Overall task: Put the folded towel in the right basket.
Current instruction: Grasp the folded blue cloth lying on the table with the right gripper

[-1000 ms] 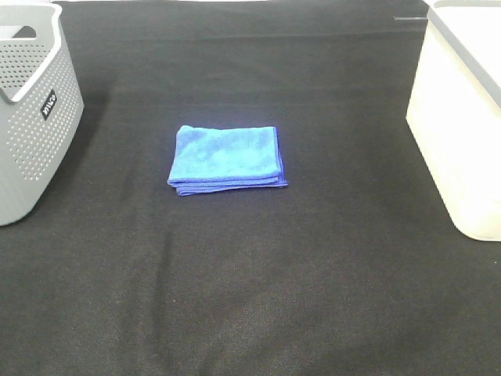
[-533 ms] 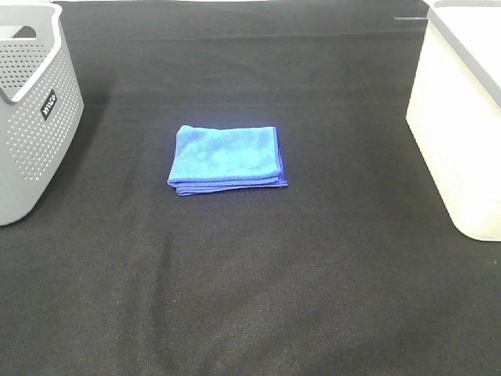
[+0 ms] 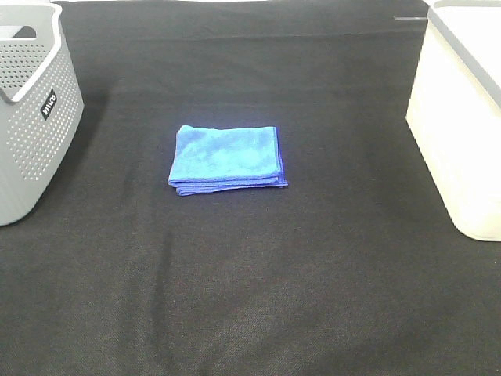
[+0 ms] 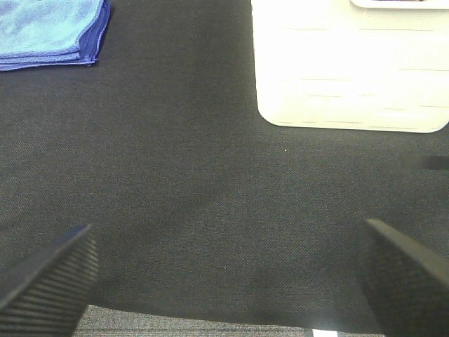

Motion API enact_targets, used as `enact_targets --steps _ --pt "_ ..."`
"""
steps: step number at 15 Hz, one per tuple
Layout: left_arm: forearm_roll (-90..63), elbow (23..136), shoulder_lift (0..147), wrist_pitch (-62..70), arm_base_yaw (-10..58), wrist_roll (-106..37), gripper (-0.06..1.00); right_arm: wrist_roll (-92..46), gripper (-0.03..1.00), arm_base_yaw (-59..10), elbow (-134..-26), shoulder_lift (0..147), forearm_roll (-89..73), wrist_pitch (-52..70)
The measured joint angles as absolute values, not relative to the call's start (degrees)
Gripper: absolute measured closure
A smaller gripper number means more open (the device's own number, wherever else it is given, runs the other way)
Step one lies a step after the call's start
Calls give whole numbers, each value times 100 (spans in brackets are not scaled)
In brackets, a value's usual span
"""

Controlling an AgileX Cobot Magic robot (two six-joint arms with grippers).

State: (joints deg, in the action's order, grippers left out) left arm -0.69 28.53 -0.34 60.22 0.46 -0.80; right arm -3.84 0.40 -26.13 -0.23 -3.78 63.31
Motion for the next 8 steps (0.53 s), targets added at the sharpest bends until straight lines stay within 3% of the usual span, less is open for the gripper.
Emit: enact_targets --steps 3,8 --pt "-69 2853 -34 6022 46 -80 -4 -327 0 40 -3111 1037 -378 6589" --pt "-34 2853 -34 6022 46 -80 -4 -212 0 40 -6217 5036 -390 6961"
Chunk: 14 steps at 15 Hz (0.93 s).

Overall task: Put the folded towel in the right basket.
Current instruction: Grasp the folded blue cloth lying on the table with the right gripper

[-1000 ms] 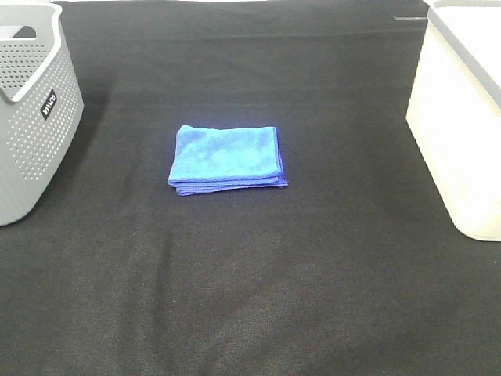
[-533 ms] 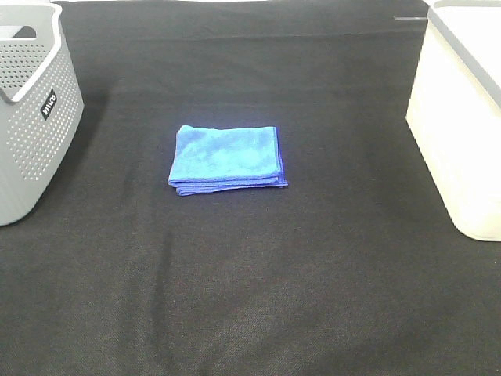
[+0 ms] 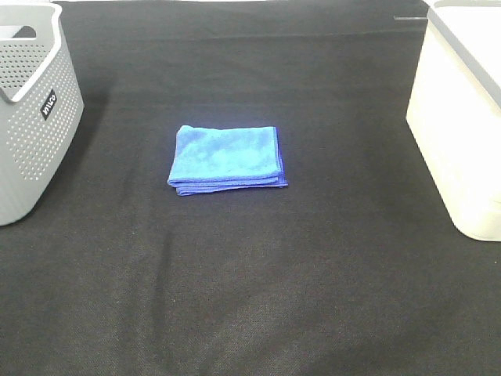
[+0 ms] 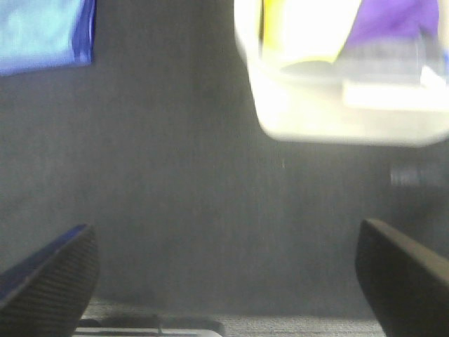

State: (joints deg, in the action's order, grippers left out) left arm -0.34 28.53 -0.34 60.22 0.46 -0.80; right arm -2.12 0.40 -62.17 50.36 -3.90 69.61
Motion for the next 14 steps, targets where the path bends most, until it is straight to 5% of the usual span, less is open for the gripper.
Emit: enact_targets --steps 6,11,14 --pt "0 2853 -34 6022 46 -80 -4 -561 0 -46 -7809 7471 -2664 6875" --pt "0 2853 -34 6022 46 -80 -4 -837 0 -1301 -8766 10485 -3438 5747" --pt "0 2853 -34 6022 46 -80 -4 -808 0 -1278 -9557 11579 -3489 5844"
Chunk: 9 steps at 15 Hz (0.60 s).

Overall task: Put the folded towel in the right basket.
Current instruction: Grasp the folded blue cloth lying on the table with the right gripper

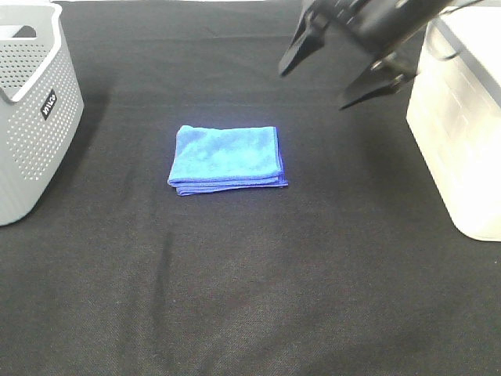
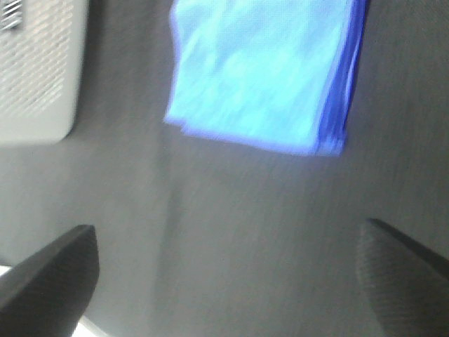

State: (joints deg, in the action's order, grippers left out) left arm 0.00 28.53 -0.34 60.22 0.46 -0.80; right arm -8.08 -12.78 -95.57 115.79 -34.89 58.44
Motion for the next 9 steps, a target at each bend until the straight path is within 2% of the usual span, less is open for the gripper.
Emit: enact_targets --steps 5,9 --pt "0 2853 -34 6022 46 -80 -4 -539 0 -1186 -11740 13699 -3363 6434" --pt "0 2853 -34 6022 46 -80 -4 -539 1 -1186 -12462 14484 -3432 6406"
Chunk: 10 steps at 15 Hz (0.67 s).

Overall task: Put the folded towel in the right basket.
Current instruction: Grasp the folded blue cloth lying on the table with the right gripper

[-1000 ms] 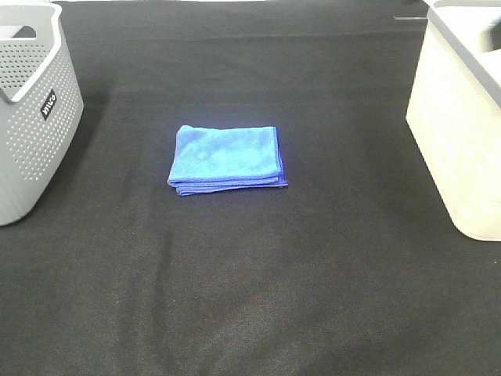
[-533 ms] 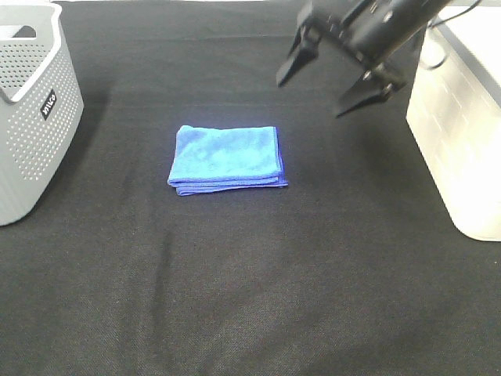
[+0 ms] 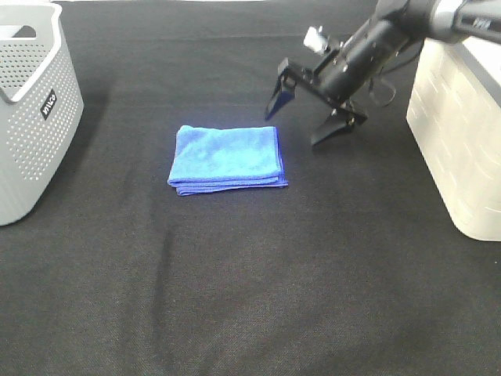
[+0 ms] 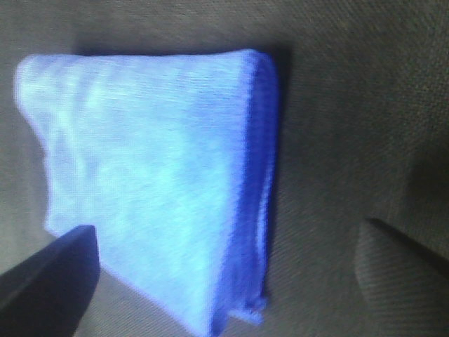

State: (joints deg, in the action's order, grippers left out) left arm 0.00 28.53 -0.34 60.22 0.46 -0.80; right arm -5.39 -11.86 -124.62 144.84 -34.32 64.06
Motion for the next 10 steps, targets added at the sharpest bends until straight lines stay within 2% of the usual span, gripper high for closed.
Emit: enact_targets --steps 7,10 --pt "0 2853 -34 6022 46 -80 -4 -539 2 -1197 -12513 14903 -3529 6280" --pt "0 2853 -34 6022 46 -80 -4 -539 2 -1593 -12622 15120 -3816 6131"
